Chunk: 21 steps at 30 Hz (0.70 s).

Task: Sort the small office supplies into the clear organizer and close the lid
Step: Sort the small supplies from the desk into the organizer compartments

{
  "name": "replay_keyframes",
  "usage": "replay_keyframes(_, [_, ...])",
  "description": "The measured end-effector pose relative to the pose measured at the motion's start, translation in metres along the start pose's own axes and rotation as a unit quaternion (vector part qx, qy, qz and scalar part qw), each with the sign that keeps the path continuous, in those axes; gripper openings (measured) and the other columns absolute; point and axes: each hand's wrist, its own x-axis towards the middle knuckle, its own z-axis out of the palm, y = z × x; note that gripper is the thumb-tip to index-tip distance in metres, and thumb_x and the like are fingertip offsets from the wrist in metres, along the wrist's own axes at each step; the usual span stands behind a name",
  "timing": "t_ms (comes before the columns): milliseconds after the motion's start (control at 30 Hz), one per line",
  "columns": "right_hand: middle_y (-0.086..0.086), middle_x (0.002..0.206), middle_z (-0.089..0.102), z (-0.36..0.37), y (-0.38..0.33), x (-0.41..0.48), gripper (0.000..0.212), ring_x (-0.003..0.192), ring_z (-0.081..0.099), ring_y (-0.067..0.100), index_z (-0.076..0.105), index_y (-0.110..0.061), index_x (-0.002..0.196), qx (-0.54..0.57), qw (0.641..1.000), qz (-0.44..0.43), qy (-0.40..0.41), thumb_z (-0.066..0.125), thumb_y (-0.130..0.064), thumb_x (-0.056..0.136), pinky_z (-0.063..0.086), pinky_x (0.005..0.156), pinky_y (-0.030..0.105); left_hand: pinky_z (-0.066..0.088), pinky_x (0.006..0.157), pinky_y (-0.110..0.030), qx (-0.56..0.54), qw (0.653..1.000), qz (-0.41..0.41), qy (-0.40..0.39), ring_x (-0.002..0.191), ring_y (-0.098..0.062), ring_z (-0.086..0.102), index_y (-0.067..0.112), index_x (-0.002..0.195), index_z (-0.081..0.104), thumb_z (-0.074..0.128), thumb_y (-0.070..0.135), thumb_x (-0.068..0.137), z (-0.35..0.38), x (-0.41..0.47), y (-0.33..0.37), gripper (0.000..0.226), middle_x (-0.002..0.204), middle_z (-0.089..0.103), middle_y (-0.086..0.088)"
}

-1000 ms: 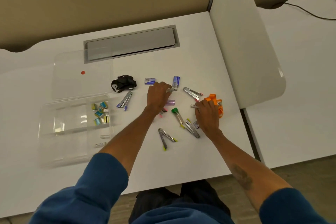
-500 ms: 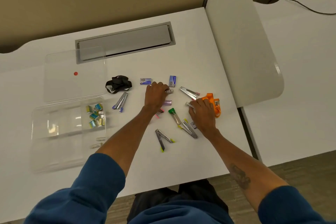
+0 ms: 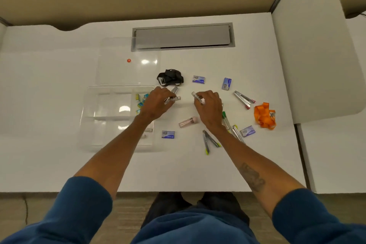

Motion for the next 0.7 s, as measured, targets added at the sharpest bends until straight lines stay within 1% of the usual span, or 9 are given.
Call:
replay_keyframes(100, [0.001,0.102,0.069,0.025,-0.037,-0.007,0.017,0.096,0.056,0.021,0.070,-0.019,0.105,0.043,0.998,-0.009,-0.037,0.062,-0.024,0.090,0.047,0.081,0.038,0.045,0.077,-0.036,0.002,1.000,-0.008,0.019,0.085,-0.024,0.056,0.017,0.103,0.072,0.072,0.023,0.084,-0.019,-0.034,-0.028,0.019,0.093,0.070,-0.002])
replay_keyframes(200, [-0.001,0.108,0.068,0.049,-0.067,-0.016,0.022,0.100,0.055,0.018,0.068,-0.019,0.110,0.054,0.994,-0.025,-0.088,0.062,-0.029,0.092,0.048,0.084,0.033,0.047,0.079,-0.036,-0.001,0.999,-0.032,0.031,0.088,-0.026,0.059,0.015,0.103,0.073,0.078,0.022,0.080,-0.031,-0.067,-0.051,0.025,0.097,0.071,-0.004])
replay_keyframes(267, [-0.002,0.106,0.068,0.061,-0.083,-0.023,0.021,0.100,0.055,0.016,0.068,-0.019,0.108,0.060,0.991,-0.053,-0.108,0.062,-0.032,0.092,0.046,0.085,0.032,0.046,0.078,-0.034,0.008,0.999,-0.033,0.021,0.088,-0.026,0.059,0.015,0.105,0.073,0.079,0.024,0.079,-0.035,-0.086,-0.063,0.028,0.101,0.072,-0.003])
replay_keyframes(367, [-0.001,0.103,0.068,0.076,-0.100,-0.036,0.020,0.102,0.056,0.017,0.069,-0.017,0.107,0.045,0.985,-0.106,-0.131,0.063,-0.029,0.091,0.046,0.089,0.033,0.042,0.069,-0.029,0.022,0.999,-0.025,-0.001,0.083,-0.021,0.056,0.020,0.104,0.074,0.076,0.029,0.081,-0.037,-0.109,-0.079,0.024,0.097,0.072,0.002])
replay_keyframes(400, [0.000,0.103,0.069,0.080,-0.105,-0.041,0.020,0.102,0.056,0.019,0.069,-0.017,0.106,0.026,0.981,-0.130,-0.138,0.063,-0.028,0.090,0.046,0.088,0.034,0.043,0.068,-0.028,0.024,0.999,-0.023,-0.012,0.083,-0.020,0.056,0.021,0.103,0.075,0.074,0.030,0.083,-0.037,-0.115,-0.083,0.023,0.096,0.071,0.004])
replay_keyframes(467, [0.003,0.105,0.068,0.090,-0.112,-0.048,0.019,0.103,0.056,0.023,0.069,-0.016,0.105,-0.033,0.969,-0.183,-0.161,0.062,-0.026,0.090,0.045,0.085,0.036,0.048,0.071,-0.033,0.032,0.998,-0.020,-0.042,0.084,-0.019,0.056,0.022,0.102,0.075,0.071,0.032,0.086,-0.036,-0.125,-0.090,0.020,0.094,0.072,0.005])
replay_keyframes(567, [0.004,0.109,0.066,0.104,-0.117,-0.060,0.021,0.107,0.054,0.024,0.067,-0.015,0.107,-0.150,0.934,-0.253,-0.205,0.054,-0.026,0.094,0.041,0.084,0.036,0.051,0.076,-0.039,0.063,0.995,-0.009,-0.081,0.088,-0.023,0.059,0.020,0.102,0.075,0.068,0.029,0.089,-0.031,-0.134,-0.094,0.017,0.094,0.074,0.002])
replay_keyframes(600, [0.005,0.109,0.066,0.107,-0.118,-0.064,0.020,0.108,0.054,0.025,0.067,-0.015,0.106,-0.178,0.924,-0.267,-0.208,0.053,-0.024,0.094,0.041,0.084,0.036,0.050,0.077,-0.039,0.071,0.993,-0.011,-0.089,0.090,-0.023,0.059,0.020,0.103,0.075,0.067,0.027,0.090,-0.029,-0.135,-0.094,0.018,0.096,0.074,0.001])
replay_keyframes(700, [0.005,0.100,0.068,0.112,-0.122,-0.074,0.013,0.102,0.058,0.025,0.069,-0.015,0.098,-0.242,0.913,-0.274,-0.184,0.060,-0.017,0.089,0.043,0.079,0.035,0.050,0.083,-0.037,0.096,0.988,-0.033,-0.113,0.097,-0.022,0.058,0.023,0.111,0.073,0.063,0.028,0.093,-0.025,-0.137,-0.097,0.022,0.105,0.074,0.002])
